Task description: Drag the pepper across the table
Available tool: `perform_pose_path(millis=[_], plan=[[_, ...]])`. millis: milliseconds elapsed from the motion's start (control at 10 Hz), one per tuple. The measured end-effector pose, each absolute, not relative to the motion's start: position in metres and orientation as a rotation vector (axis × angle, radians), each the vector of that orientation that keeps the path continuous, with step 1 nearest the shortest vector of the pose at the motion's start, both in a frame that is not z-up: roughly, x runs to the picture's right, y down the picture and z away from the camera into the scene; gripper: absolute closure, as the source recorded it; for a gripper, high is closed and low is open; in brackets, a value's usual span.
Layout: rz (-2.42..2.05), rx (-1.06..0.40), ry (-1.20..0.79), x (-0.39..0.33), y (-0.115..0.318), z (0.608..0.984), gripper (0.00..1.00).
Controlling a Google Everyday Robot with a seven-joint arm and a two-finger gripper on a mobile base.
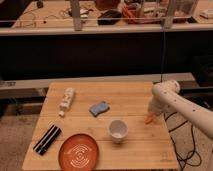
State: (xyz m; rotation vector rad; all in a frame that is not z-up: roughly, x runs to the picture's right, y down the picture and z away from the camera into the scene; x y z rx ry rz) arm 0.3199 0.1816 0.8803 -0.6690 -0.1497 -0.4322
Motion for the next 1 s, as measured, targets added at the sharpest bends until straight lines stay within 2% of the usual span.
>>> perform_pose_path(millis=[1000], plan=[[-0.474, -0.688, -0.145, 0.306, 0.187, 0.88, 0.97]])
